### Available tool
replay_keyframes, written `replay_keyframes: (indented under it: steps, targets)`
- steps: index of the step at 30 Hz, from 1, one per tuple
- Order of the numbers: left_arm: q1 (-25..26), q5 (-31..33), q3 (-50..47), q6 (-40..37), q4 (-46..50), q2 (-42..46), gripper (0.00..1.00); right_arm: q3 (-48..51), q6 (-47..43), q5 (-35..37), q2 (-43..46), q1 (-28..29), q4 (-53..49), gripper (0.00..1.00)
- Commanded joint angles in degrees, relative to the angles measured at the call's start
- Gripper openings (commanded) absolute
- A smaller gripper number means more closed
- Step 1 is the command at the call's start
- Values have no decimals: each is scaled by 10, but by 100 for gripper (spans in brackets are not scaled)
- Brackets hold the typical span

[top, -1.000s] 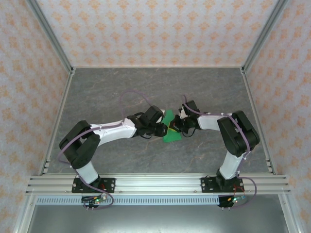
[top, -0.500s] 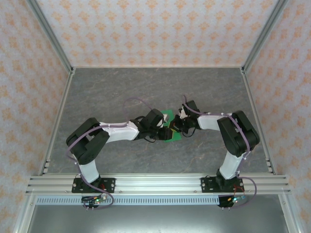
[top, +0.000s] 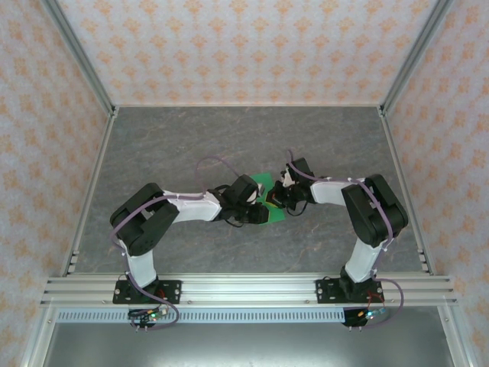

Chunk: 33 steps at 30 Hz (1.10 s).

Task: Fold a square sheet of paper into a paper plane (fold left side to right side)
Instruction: Fold the triangle a second time at the center of the table.

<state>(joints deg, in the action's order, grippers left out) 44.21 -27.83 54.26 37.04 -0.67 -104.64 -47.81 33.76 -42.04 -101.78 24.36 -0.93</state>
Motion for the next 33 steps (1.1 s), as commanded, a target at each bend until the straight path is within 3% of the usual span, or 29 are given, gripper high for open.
replay_keyframes:
  steps: [1,11,18,33]
  targets:
    - [0,24,-5,-12,32,-7,26,6,-15,59,-27,-2,-52,6]
    - [1,27,-15,-12,39,-12,19,17,-22,50,51,-1,-34,5]
    - [8,31,-12,-11,45,-15,14,87,11,27,115,1,5,1]
    - [11,40,-11,-10,54,-14,11,111,61,3,107,33,109,1]
